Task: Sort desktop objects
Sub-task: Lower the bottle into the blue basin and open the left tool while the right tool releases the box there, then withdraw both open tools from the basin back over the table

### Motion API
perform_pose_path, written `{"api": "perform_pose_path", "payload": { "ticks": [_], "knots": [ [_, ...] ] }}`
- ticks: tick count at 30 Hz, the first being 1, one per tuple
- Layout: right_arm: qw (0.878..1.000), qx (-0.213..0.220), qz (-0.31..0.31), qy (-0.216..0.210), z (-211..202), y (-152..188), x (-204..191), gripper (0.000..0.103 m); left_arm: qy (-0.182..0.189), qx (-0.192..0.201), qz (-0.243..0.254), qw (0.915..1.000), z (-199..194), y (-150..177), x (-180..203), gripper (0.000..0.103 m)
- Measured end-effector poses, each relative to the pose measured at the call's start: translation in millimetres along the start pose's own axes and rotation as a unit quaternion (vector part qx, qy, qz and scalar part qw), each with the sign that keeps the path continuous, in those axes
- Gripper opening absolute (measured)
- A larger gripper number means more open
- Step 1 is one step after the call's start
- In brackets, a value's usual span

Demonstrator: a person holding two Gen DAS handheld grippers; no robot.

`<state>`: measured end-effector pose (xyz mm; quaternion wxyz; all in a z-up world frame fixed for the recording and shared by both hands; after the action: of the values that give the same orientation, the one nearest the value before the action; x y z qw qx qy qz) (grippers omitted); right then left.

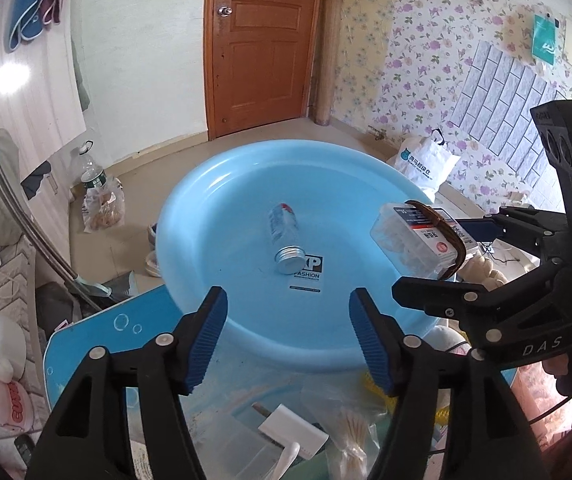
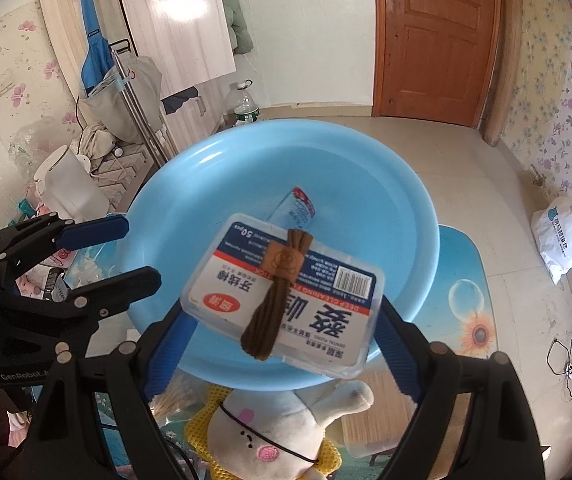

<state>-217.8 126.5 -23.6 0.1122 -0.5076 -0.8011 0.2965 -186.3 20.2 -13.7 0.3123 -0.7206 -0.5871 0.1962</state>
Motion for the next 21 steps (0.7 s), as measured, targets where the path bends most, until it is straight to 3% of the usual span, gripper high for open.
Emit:
{"api": "perform_pose_path", "payload": {
  "ticks": [4,9,21],
  "knots": [
    [1.0,0.0,-0.008,0.006,-0.3,0.3,-5.8,0.088,0.005,0.005,0.0,1.0,-7.9,5.3,-1.6,0.084],
    [0.999,0.046,-0.001,0.021,-17.3,-0.4,-8.1,0.098,-0.002,0.014,-0.001,0.9999,-19.2,11.6,-1.7,0.091],
    [0.997,0.076,-0.009,0.021,-38.9,14.2,-25.4,0.102,-0.015,0.016,0.005,0.9997,-41.2,34.2,-0.9,0.092]
  ]
}}
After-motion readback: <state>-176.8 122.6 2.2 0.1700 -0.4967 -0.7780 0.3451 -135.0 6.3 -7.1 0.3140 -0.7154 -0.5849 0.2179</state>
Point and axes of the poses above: each gripper's, at about its wrist camera, not at the fingertips, and z roughly the way its jaws point, x to its right, y to its underside, the point moved 2 cm from there along z, roughly the way its jaws point
